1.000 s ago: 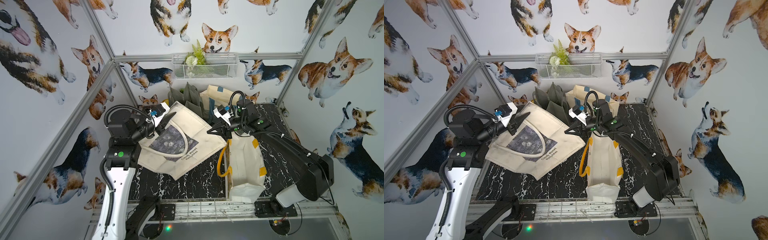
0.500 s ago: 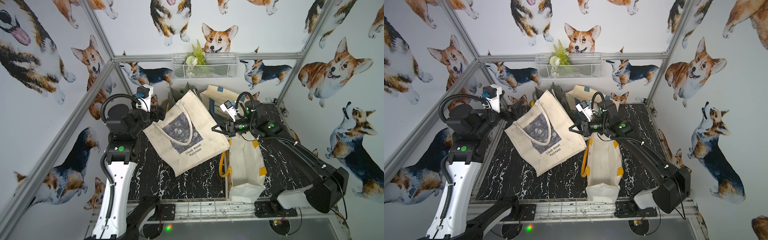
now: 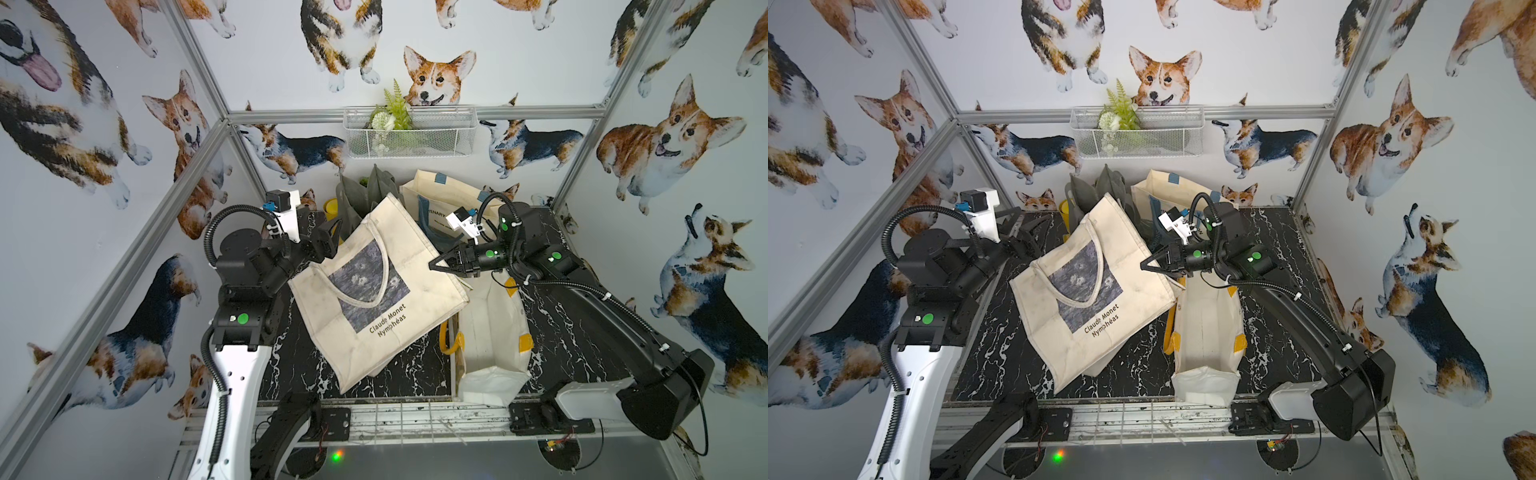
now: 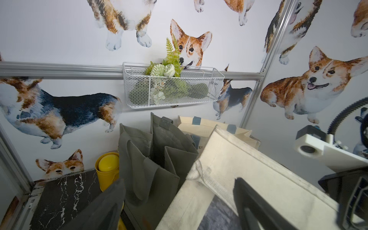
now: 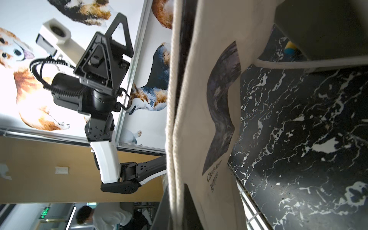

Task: Put away the canvas bag
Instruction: Press the canvas bag at the center of the board.

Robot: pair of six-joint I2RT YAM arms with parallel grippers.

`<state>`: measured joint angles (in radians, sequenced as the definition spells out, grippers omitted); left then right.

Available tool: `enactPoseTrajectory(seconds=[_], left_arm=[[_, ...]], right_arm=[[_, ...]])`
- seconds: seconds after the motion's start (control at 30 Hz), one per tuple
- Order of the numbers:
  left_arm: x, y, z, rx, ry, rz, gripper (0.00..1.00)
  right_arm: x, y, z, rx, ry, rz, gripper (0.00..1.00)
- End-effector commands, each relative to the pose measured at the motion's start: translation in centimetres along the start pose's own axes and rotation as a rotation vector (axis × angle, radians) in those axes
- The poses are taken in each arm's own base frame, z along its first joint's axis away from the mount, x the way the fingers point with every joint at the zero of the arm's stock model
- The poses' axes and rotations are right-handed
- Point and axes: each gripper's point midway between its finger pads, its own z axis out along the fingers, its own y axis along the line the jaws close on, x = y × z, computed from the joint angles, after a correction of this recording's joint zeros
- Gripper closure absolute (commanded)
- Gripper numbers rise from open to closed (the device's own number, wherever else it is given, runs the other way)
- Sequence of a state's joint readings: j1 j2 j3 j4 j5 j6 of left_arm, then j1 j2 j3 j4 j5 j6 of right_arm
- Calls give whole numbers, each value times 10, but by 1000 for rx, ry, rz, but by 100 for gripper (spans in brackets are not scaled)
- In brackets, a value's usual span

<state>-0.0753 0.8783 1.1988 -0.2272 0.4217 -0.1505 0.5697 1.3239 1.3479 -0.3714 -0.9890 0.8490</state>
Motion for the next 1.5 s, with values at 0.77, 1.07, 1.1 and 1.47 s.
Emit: enactPoseTrajectory(seconds=[0.77, 1.07, 1.1, 1.47], left_arm=[[104, -174, -23, 249, 124, 549, 19], [132, -216, -26, 296, 111, 615, 17], [135, -220, -27, 295, 111, 617, 17], [175, -219, -26, 79, 48, 669, 15]], right_arm=[[-44, -53, -17, 143, -356, 566, 100], [-49, -54, -19, 107, -441, 637, 100], [-48, -55, -17, 102, -443, 647, 100], [-46, -39, -11, 62, -444, 678, 100]])
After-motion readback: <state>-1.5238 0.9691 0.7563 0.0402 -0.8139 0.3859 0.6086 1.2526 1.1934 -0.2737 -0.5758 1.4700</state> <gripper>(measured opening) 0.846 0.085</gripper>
